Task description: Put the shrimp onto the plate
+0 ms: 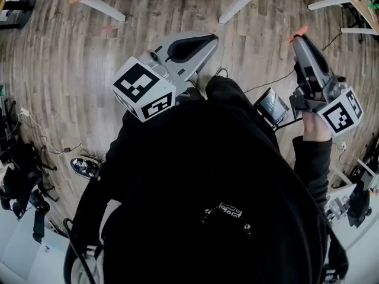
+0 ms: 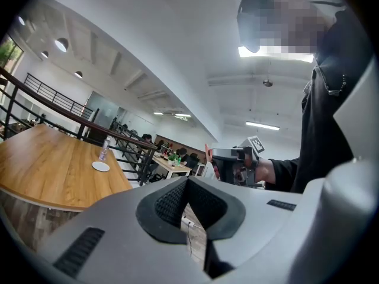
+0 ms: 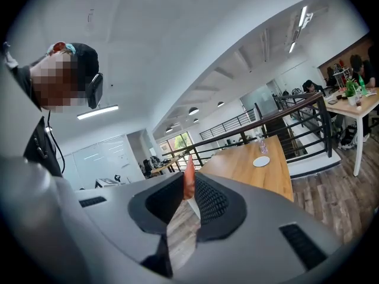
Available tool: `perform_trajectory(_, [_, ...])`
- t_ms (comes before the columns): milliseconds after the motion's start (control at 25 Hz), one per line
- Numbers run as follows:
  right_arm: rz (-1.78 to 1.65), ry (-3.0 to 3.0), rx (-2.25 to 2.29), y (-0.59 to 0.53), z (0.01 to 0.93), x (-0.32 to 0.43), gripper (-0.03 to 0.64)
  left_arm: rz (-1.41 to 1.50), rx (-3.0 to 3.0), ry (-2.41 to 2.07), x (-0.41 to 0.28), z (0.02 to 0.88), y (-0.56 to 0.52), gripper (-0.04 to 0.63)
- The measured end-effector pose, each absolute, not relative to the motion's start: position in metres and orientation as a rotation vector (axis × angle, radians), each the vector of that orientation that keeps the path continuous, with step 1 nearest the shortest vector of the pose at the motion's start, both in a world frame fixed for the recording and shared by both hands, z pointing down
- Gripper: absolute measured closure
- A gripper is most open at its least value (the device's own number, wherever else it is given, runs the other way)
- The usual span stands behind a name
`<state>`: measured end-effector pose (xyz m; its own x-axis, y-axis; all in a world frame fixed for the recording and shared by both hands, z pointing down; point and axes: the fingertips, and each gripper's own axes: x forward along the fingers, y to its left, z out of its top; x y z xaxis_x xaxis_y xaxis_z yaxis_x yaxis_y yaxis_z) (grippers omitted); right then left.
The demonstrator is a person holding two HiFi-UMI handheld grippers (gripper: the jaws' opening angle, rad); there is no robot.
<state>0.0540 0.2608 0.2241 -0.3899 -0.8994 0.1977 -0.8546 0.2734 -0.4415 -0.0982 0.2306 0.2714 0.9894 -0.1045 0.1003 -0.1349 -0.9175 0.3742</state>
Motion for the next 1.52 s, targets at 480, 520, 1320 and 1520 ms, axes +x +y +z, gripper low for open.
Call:
perform_trajectory(480, [-0.689,2.541,-1.569,0.190,0.226,0.053,0.549,0.159,2.738,-0.434,-0.125,0.278,0.180,0.592])
perform_trajectory(520, [-0.686,2.550,-1.557,0.183,0.225,0.056,0.549,0.175,2.734,-0.456,-0.124,0.279,0.172,0.592])
perform_trajectory(1320, [-0.709,2.533,-1.371,0.094,0.228,0.152,0.549,0.307,2.817,-0.461,-0.012,0.254,0.095,0.592])
perform_trajectory(1520, [-0.769,2.451,-1.380,0.087,0.247,0.181,0.549,0.367,2.770,-0.496,0.003,0.257,0.071,0.592])
